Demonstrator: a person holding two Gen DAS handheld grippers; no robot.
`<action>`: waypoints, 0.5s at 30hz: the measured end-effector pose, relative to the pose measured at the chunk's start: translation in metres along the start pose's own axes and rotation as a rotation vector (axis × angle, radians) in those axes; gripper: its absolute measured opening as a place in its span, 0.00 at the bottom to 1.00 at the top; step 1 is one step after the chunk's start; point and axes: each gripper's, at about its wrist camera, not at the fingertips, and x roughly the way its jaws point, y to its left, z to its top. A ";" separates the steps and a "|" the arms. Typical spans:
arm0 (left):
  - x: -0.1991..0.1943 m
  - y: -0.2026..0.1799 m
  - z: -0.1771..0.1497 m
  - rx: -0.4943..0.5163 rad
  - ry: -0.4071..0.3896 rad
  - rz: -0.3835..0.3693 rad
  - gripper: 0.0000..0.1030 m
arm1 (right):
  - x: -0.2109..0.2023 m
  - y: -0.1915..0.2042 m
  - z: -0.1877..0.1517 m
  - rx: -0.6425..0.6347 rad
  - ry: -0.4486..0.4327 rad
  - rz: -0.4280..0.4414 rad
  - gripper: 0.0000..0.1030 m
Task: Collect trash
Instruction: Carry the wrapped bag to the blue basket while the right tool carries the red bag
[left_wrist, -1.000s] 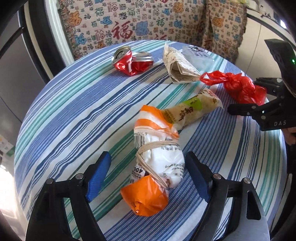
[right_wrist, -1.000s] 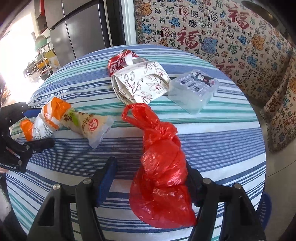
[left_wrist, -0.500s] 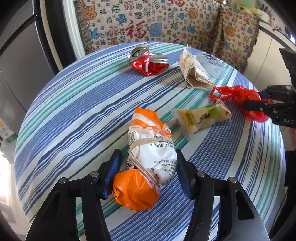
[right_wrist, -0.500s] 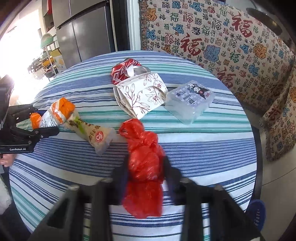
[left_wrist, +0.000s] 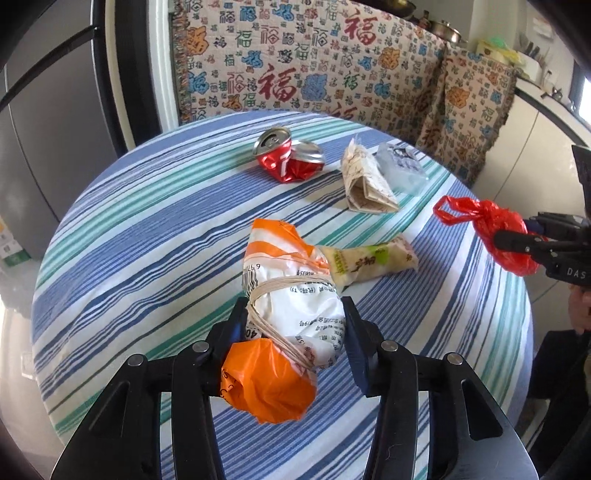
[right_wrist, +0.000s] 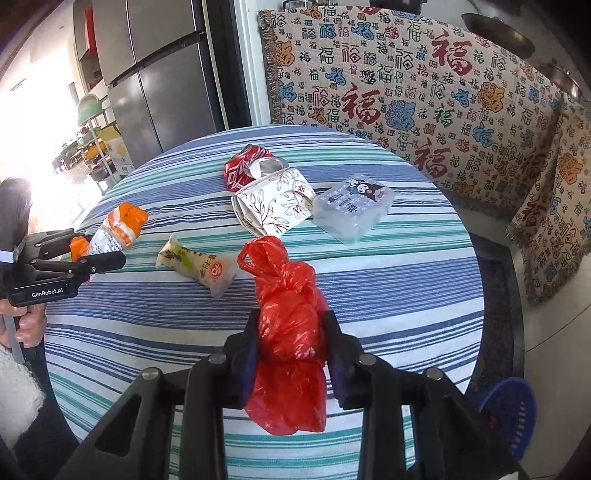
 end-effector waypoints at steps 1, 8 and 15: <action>-0.003 -0.006 0.001 0.005 -0.007 -0.003 0.47 | -0.005 -0.002 -0.003 0.003 -0.005 -0.002 0.31; -0.012 -0.058 0.009 0.049 -0.025 -0.065 0.47 | -0.043 -0.032 -0.020 0.021 -0.033 -0.044 0.31; -0.017 -0.129 0.027 0.128 -0.052 -0.134 0.47 | -0.080 -0.086 -0.047 0.098 -0.063 -0.113 0.31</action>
